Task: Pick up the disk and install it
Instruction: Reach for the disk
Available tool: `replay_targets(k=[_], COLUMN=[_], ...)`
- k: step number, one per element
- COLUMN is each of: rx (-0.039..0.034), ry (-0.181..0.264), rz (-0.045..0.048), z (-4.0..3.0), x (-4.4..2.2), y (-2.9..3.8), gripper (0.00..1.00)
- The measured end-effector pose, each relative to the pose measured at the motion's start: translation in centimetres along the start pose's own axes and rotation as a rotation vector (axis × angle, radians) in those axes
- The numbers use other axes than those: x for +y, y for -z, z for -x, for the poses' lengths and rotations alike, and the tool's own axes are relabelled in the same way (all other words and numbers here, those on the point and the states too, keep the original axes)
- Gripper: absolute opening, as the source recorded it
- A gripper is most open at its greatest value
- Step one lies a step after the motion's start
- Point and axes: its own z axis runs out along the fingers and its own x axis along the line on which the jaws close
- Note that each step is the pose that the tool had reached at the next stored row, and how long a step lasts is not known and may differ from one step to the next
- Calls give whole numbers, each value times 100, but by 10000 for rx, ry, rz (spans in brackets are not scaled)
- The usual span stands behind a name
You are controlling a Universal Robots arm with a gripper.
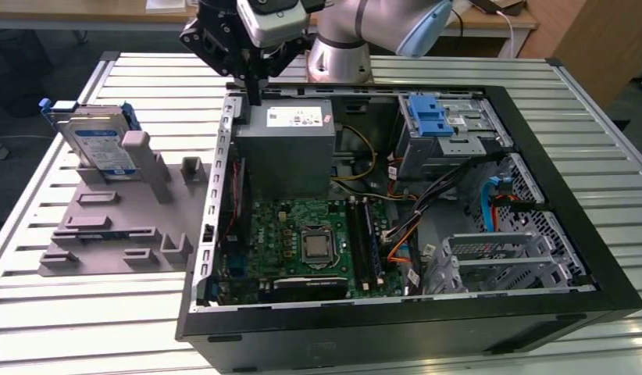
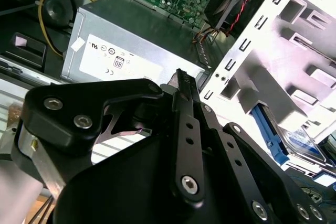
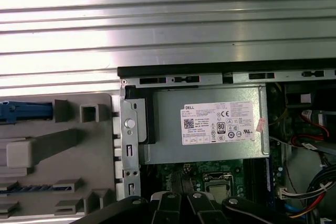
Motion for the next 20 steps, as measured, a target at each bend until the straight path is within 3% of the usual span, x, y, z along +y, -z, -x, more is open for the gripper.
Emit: replay_targets(k=[17, 20], rx=[0, 0], ry=[0, 0], rz=[-1, 0], z=[-37, -69], x=[-3, -6], y=[-7, -16], gripper=[11, 11])
